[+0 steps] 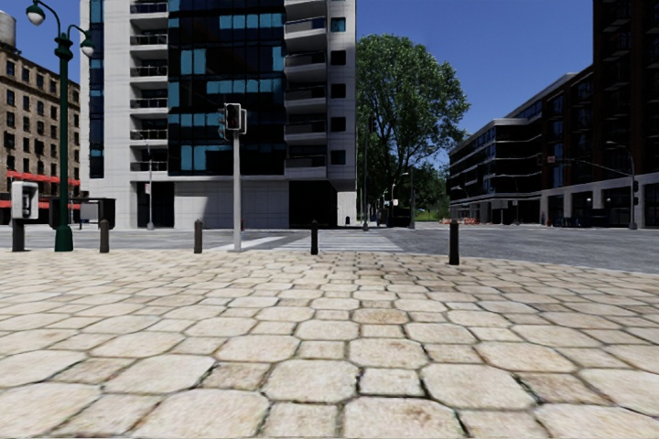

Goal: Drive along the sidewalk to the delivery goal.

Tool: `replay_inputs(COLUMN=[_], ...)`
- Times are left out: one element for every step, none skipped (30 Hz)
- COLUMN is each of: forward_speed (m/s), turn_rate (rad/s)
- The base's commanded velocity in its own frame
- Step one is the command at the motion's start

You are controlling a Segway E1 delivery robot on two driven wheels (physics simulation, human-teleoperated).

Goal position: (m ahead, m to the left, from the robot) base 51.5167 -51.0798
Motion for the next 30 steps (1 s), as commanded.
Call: replay_inputs(forward_speed=[2.0,2.0,2.0,2.0,2.0,2.0,2.0,2.0,2.0,2.0,2.0,2.0,2.0,2.0,2.0,2.0,2.0,2.0,2.0,2.0,2.0,2.0,2.0,2.0,2.0,2.0,2.0,2.0,2.0,2.0], turn_rate=[-0.15,-0.18,-0.2,-0.21,-0.21,-0.21,-0.21,-0.21,-0.21,-0.21,-0.21,-0.21,-0.21,-0.21,-0.21,-0.21,-0.21,-0.21,-0.21,-0.21,-0.21,-0.21,-0.21,-0.21,-0.21,-0.21,-0.21,-0.21,-0.21,-0.21])
